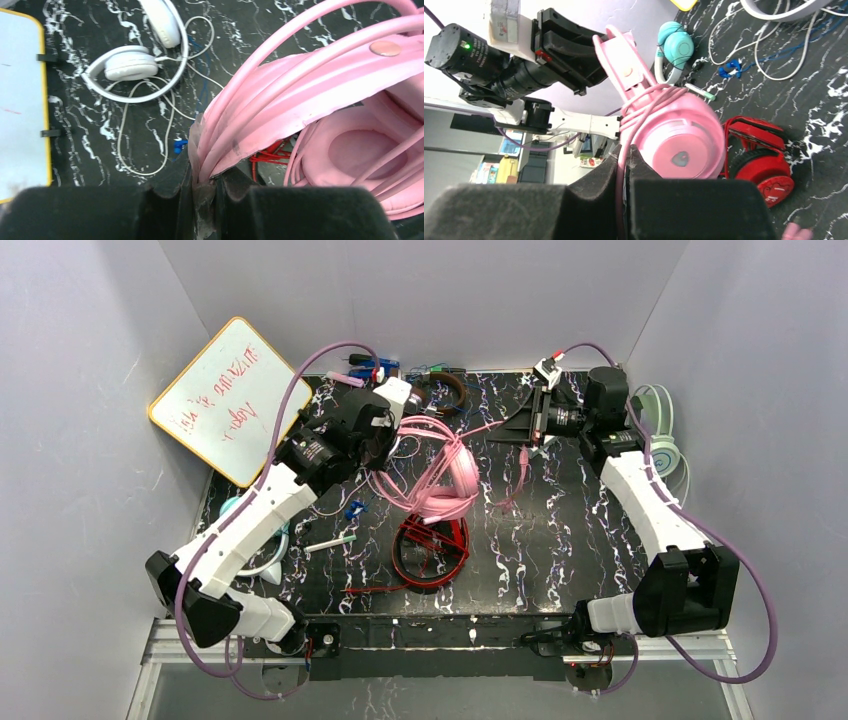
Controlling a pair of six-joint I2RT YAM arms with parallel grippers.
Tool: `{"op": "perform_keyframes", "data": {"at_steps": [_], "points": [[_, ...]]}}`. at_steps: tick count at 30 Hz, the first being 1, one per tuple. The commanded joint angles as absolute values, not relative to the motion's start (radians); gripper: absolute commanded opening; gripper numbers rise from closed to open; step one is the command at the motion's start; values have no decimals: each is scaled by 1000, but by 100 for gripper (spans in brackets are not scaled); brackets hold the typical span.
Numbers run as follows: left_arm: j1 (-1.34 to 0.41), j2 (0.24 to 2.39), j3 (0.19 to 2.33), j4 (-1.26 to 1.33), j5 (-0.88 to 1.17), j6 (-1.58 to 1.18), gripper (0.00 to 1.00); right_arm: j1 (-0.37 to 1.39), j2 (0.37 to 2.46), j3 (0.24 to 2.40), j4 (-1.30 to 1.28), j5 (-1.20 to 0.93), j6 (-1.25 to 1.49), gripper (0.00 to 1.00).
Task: Wrap the headphones
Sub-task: Wrap the headphones cable around the headphones.
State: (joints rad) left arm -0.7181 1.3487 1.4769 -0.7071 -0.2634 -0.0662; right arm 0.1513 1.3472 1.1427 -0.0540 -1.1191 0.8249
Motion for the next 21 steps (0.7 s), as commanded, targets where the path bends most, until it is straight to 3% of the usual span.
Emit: {"op": "perform_keyframes", "data": {"at_steps": [1, 7, 21], "points": [[-732, 1341, 1534, -688, -381, -53, 0, 201, 1328, 1157, 132, -1157, 939, 14], [-752, 1373, 1547, -646, -397, -81, 0, 278, 1343, 1178, 173, -1118, 982, 13], [-759, 1432, 1610, -618, -718, -482, 0, 509, 1333, 1153, 161, -956, 982, 22]]}}
